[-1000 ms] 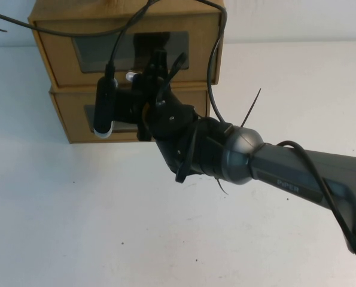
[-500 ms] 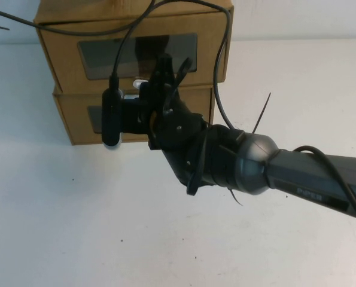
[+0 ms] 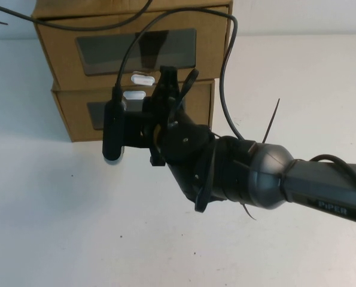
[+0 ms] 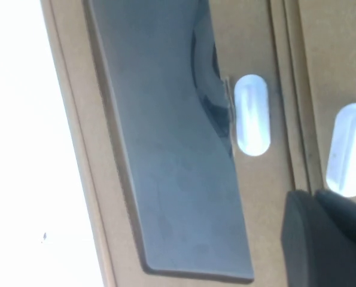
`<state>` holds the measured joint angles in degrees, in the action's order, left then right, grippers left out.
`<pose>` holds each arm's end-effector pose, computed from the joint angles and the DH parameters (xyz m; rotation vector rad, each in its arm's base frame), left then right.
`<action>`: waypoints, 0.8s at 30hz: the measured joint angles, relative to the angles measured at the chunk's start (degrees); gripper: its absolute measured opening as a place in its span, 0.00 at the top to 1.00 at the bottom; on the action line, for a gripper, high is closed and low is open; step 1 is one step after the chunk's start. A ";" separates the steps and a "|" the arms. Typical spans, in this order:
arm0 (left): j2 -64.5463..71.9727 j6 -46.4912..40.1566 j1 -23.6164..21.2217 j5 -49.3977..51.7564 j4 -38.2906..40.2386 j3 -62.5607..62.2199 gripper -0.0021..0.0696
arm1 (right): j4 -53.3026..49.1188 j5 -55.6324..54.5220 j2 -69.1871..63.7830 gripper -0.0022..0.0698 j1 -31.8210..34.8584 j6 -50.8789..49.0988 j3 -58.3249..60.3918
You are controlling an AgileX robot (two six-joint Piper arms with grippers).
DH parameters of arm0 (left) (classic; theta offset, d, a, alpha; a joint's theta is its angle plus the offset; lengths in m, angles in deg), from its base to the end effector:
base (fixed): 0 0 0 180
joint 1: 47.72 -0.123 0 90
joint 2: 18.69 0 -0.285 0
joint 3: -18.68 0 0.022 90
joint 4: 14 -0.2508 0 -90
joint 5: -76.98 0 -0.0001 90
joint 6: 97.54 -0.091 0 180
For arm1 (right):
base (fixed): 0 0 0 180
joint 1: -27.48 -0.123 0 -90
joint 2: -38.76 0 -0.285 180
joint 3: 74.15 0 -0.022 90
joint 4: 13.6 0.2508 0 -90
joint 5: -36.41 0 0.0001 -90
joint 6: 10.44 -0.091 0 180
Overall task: Open the shoe box
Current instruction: 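Pull the top drawer of the cardboard box fully open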
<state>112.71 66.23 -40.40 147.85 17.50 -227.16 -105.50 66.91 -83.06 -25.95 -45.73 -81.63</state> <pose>0.4556 -0.1038 0.4061 0.4978 2.2306 -0.6203 0.3111 0.3418 0.2509 -1.3849 1.3853 -0.5637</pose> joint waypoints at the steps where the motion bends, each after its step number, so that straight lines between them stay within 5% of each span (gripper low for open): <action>1: -0.12 0.00 0.00 0.00 -0.10 0.00 0.98 | -0.51 0.00 0.00 0.99 0.00 -0.91 0.04; 9: -3.87 0.00 0.00 1.29 -4.35 0.11 0.98 | -2.70 0.47 0.00 0.95 0.12 -6.49 0.04; 17: -5.73 0.00 1.14 1.41 -5.00 0.11 0.98 | -2.70 3.04 0.00 0.55 0.20 -6.89 0.04; 24: -5.73 0.28 1.21 1.73 -6.16 0.11 0.98 | -2.82 -0.20 0.00 0.67 0.66 -6.89 -0.79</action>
<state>106.99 66.50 -39.19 149.58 11.34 -227.05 -108.32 66.71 -83.06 -25.30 -52.62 -82.42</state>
